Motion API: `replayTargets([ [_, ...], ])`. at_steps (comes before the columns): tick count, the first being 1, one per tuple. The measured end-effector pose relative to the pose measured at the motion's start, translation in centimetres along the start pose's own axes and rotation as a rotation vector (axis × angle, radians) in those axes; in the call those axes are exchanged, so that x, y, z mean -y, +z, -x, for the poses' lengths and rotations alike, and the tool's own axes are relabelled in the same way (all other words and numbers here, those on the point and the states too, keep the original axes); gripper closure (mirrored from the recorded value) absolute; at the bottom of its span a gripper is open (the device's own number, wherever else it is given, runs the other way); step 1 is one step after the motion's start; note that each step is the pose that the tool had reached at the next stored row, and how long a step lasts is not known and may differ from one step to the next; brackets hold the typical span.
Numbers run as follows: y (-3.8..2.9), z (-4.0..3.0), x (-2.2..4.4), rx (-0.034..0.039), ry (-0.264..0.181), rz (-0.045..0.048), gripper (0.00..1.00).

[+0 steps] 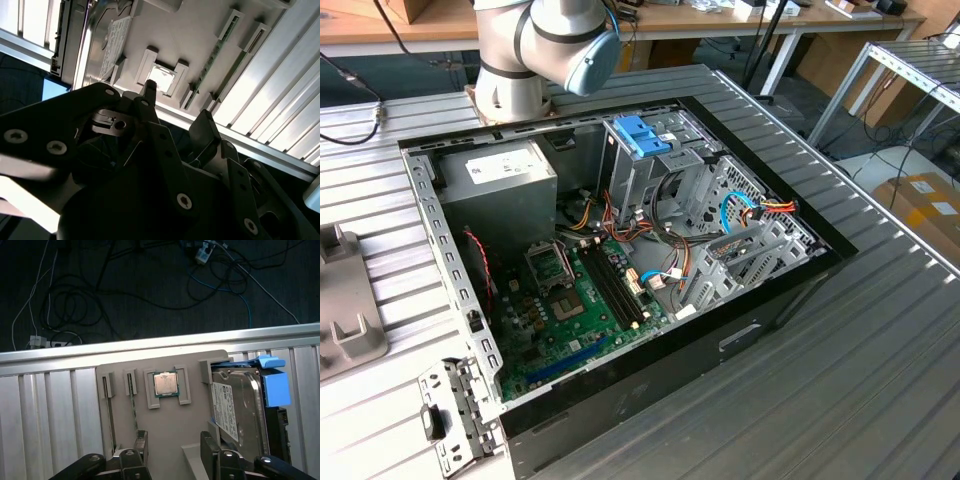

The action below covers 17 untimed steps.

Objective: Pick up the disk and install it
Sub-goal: 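Pick up the disk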

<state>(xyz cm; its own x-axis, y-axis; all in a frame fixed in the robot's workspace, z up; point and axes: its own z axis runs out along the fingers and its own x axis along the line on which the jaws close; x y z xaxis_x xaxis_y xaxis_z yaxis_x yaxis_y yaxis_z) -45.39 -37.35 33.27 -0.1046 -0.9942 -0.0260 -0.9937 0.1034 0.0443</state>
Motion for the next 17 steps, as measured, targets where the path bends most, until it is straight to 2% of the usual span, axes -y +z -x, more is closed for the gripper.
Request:
replayTargets([
  [17, 0.45, 0.15, 0.0, 0.0033, 0.0, 0.0005, 0.46],
])
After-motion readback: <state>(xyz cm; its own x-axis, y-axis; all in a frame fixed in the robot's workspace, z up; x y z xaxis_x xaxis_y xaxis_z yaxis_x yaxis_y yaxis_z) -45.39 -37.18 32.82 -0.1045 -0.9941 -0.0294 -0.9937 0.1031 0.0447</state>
